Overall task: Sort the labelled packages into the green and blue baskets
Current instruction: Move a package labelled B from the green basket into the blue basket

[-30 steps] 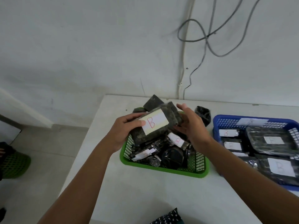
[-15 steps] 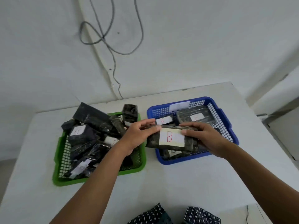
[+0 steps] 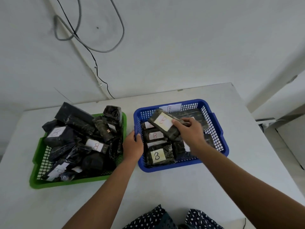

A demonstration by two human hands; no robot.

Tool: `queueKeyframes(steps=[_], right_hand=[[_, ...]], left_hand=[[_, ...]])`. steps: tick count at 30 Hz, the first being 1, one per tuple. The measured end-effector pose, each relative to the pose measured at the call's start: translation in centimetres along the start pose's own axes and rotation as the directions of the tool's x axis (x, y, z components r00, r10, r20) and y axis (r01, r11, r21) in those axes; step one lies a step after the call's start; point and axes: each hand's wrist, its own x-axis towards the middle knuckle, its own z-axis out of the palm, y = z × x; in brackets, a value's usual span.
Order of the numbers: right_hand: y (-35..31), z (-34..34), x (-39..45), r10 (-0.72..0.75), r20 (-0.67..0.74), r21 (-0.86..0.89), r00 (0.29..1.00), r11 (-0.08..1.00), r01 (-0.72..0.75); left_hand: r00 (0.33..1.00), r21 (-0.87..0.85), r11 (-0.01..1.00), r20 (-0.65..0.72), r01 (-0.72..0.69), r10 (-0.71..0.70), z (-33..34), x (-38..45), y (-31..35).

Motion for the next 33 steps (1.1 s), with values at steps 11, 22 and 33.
queueKeyframes(steps=[11, 22, 33], right_hand=[[2.0, 5.6, 1.2, -0.016, 0.004, -0.046, 1.0, 0.999, 0.016], [0.3, 1.4, 4.6, -0.046, 0.061, -0.097, 0.997, 0.994, 0.052], [-0.7, -0.9, 7.0, -0.506, 0.365, -0.773, 0.781, 0.303, 0.557]], left_hand=[[0.999, 0.01, 1.0, -0.017, 0.029, -0.029, 0.1, 0.4, -0.4], [0.999, 0.031, 0.999, -0.033, -0.01, 0.011, 0.1, 0.3, -0.5], [0.997, 0.018, 1.0, -0.077, -0.009, 0.01, 0.7, 0.4, -1.0]])
